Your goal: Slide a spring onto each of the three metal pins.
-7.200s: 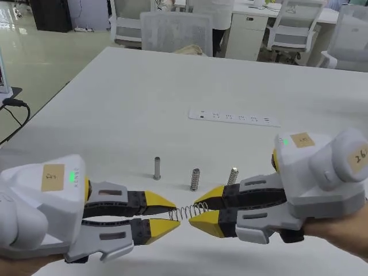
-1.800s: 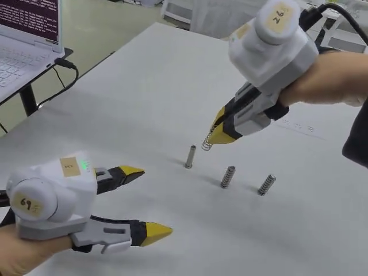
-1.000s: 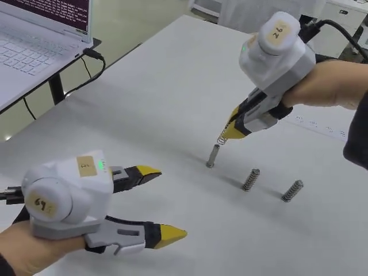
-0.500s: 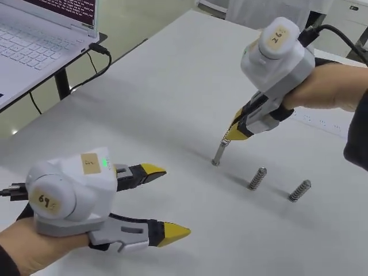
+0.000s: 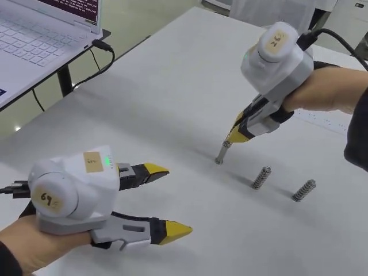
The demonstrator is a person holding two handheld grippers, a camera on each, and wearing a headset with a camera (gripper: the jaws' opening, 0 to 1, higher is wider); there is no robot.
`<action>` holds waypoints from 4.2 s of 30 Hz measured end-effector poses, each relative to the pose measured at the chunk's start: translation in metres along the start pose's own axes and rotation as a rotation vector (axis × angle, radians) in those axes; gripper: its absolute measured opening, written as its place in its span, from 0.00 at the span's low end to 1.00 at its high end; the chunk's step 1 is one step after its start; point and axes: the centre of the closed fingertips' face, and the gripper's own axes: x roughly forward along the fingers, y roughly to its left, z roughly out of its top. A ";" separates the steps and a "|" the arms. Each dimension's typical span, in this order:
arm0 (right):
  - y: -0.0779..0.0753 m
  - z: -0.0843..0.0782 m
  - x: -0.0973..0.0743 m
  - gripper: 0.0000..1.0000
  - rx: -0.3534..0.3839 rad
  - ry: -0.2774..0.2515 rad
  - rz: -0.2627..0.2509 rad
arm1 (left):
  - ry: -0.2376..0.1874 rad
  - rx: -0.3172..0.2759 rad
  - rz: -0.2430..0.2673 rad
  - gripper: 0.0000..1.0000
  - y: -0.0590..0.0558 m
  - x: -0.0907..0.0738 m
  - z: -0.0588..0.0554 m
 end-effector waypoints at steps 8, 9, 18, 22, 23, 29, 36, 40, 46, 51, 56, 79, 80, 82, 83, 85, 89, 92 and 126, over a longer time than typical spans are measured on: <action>0.000 -0.003 0.011 0.08 0.003 0.014 0.010 | 0.000 0.000 0.004 0.54 0.001 -0.001 0.000; 0.000 -0.003 0.012 0.08 0.002 0.016 0.010 | 0.000 0.001 0.004 0.54 0.001 -0.001 0.000; 0.003 -0.004 0.021 0.08 0.008 0.026 0.024 | 0.002 0.000 0.005 0.53 0.002 -0.002 0.000; 0.009 -0.004 0.026 0.08 0.005 0.034 0.038 | 0.004 0.000 0.004 0.53 0.002 -0.002 -0.001; 0.011 -0.004 0.027 0.08 0.003 0.038 0.041 | 0.004 0.000 0.003 0.53 0.001 -0.001 -0.001; 0.019 -0.001 0.034 0.08 -0.009 0.044 0.057 | 0.007 0.002 0.003 0.53 0.001 -0.002 -0.002; 0.027 0.002 0.041 0.08 -0.016 0.050 0.068 | 0.005 0.004 0.003 0.52 0.000 -0.004 -0.001; 0.030 0.002 0.045 0.08 -0.017 0.055 0.076 | 0.004 0.005 0.003 0.52 0.000 -0.005 -0.001; 0.031 0.001 0.049 0.08 -0.015 0.059 0.082 | 0.005 0.006 0.006 0.52 0.000 -0.006 -0.001; 0.035 0.001 0.051 0.08 -0.013 0.060 0.086 | 0.004 0.005 0.006 0.52 0.001 -0.006 -0.001; 0.037 0.003 0.050 0.08 -0.013 0.060 0.084 | 0.003 0.005 0.006 0.51 0.001 -0.006 -0.001; 0.039 0.003 0.042 0.24 0.000 0.022 0.073 | 0.002 0.007 0.003 0.52 0.002 -0.004 0.001; 0.038 0.003 0.040 0.25 0.005 0.015 0.069 | 0.002 0.007 0.002 0.52 0.002 -0.004 0.001; 0.037 0.003 0.037 0.26 0.011 0.006 0.062 | 0.002 0.008 0.001 0.52 0.002 -0.003 0.002; 0.037 0.003 0.035 0.27 0.011 0.003 0.059 | 0.003 0.009 0.001 0.52 0.002 -0.003 0.002; 0.033 0.002 0.037 0.29 0.017 -0.004 0.054 | 0.004 0.010 0.000 0.52 0.002 -0.003 0.003; 0.030 0.005 0.031 0.31 0.025 -0.022 0.038 | 0.004 0.011 0.001 0.52 0.003 -0.002 0.004; 0.029 0.007 0.024 0.33 0.035 -0.053 0.025 | 0.006 0.012 0.002 0.52 0.004 -0.001 0.005; 0.008 -0.032 -0.078 0.45 0.209 -0.340 -0.229 | 0.015 0.050 -0.001 0.54 0.006 0.014 0.034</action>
